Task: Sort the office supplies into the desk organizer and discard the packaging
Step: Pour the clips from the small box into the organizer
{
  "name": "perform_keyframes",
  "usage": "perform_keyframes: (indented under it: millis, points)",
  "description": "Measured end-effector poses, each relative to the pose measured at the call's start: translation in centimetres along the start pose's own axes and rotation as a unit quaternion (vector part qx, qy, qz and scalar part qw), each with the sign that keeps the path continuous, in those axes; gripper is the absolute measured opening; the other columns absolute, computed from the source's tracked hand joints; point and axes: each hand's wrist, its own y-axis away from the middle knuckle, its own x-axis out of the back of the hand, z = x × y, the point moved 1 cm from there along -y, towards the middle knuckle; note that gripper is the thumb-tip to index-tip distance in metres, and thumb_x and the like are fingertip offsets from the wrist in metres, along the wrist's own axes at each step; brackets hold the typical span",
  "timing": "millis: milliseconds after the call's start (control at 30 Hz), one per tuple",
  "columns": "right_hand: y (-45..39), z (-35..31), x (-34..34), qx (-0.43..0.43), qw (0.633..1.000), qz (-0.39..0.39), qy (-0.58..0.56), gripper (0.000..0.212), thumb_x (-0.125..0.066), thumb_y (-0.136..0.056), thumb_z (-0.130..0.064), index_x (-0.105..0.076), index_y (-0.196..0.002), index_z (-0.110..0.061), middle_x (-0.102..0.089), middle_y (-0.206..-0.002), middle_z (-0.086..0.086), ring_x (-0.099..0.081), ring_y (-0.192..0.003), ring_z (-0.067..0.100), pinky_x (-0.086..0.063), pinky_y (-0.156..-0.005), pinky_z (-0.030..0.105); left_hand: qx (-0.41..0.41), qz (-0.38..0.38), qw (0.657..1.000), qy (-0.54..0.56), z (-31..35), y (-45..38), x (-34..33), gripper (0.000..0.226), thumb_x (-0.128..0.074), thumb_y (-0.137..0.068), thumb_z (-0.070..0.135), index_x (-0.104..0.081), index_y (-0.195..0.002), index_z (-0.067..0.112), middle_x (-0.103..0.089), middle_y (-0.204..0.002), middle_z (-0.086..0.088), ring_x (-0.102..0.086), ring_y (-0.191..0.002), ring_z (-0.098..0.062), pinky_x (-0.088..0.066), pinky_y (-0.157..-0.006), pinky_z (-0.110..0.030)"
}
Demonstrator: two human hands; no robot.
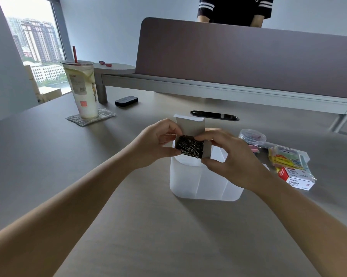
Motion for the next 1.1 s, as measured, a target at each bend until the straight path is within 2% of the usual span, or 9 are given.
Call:
perform_keyframes:
  millis: [100, 200, 367, 467, 633, 833, 967, 1100]
  points:
    - [-0.04, 0.21, -0.05, 0.001, 1.000, -0.002, -0.013, 0.046, -0.066, -0.071, 0.003, -0.057, -0.113, -0.014, -0.045, -0.103, -0.027, -0.044, -0.101, -0.006, -0.036, -0.090, 0.006, -0.003, -0.002, 1.000, -0.003, 0.04, 0.20, 0.07, 0.041, -0.062, -0.067, -0.018, -0.053, -0.081, 0.019, -0.058, -0.090, 0.007, -0.061, -0.079, 0.008, -0.048, -0.080, -0.008]
    - [0.06, 0.24, -0.22, 0.014, 0.999, 0.001, -0.043, 0.044, -0.060, -0.070, -0.004, -0.056, -0.112, -0.017, -0.044, -0.104, -0.029, -0.049, -0.102, 0.001, -0.044, -0.090, 0.013, -0.006, -0.013, 1.000, -0.004, 0.20, 0.29, 0.04, 0.042, -0.060, -0.069, -0.019, -0.054, -0.084, 0.020, -0.058, -0.093, 0.006, -0.061, -0.081, 0.007, -0.049, -0.079, -0.011]
    - [0.11, 0.37, -0.46, 0.033, 0.998, 0.010, -0.050, 0.046, -0.052, -0.067, -0.005, -0.055, -0.111, -0.017, -0.044, -0.104, -0.024, -0.046, -0.102, -0.002, -0.040, -0.091, 0.007, -0.014, -0.030, 0.999, -0.010, 0.57, 0.31, 0.03, 0.039, -0.057, -0.072, -0.018, -0.053, -0.087, 0.018, -0.057, -0.093, 0.005, -0.061, -0.079, 0.005, -0.050, -0.076, -0.012]
    - [0.08, 0.45, -0.51, 0.033, 0.998, 0.012, -0.043, 0.045, -0.052, -0.068, -0.005, -0.057, -0.112, -0.012, -0.046, -0.107, -0.016, -0.046, -0.103, -0.001, -0.040, -0.093, 0.010, -0.011, -0.033, 0.999, -0.006, 0.62, 0.15, 0.14, 0.038, -0.057, -0.073, -0.017, -0.052, -0.088, 0.017, -0.057, -0.093, 0.004, -0.060, -0.079, 0.003, -0.050, -0.075, -0.014]
    - [0.10, 0.48, -0.70, 0.032, 0.999, 0.019, -0.039, 0.044, -0.052, -0.068, -0.006, -0.058, -0.111, -0.010, -0.047, -0.108, -0.011, -0.046, -0.103, -0.001, -0.037, -0.092, 0.004, -0.009, -0.027, 1.000, 0.007, 0.58, -0.11, 0.04, 0.029, -0.057, -0.063, 0.001, -0.052, -0.088, 0.016, -0.058, -0.091, 0.005, -0.059, -0.079, -0.001, -0.050, -0.070, -0.016]
    - [0.20, 0.52, -0.78, 0.053, 0.998, 0.033, -0.007, 0.042, -0.051, -0.067, -0.003, -0.060, -0.108, -0.009, -0.047, -0.109, -0.005, -0.046, -0.105, 0.006, -0.036, -0.092, 0.008, -0.010, -0.015, 0.999, 0.030, 0.11, -0.12, -0.14, 0.030, -0.056, -0.062, -0.003, -0.053, -0.085, 0.016, -0.063, -0.078, 0.019, -0.059, -0.071, -0.001, -0.049, -0.066, -0.016]
    - [0.25, 0.65, -0.84, 0.066, 0.997, 0.032, 0.002, 0.044, -0.050, -0.068, -0.002, -0.051, -0.103, -0.029, -0.046, -0.110, -0.007, -0.045, -0.105, 0.004, -0.035, -0.090, 0.006, -0.017, -0.007, 0.999, 0.032, 0.20, -0.03, -0.28, 0.032, -0.053, -0.057, -0.003, -0.053, -0.083, 0.016, -0.060, -0.079, 0.013, -0.057, -0.067, 0.003, -0.045, -0.060, -0.011]
    - [0.22, 0.85, -0.92, 0.085, 0.995, 0.045, 0.019, 0.043, -0.050, -0.067, 0.002, -0.056, -0.104, -0.019, -0.046, -0.110, -0.006, -0.045, -0.104, 0.006, -0.033, -0.089, 0.002, -0.027, -0.014, 0.999, 0.019, 0.52, -0.03, -0.27, 0.031, -0.054, -0.057, -0.001, -0.052, -0.083, 0.015, -0.055, -0.085, 0.004, -0.058, -0.071, 0.005, -0.046, -0.063, -0.009]
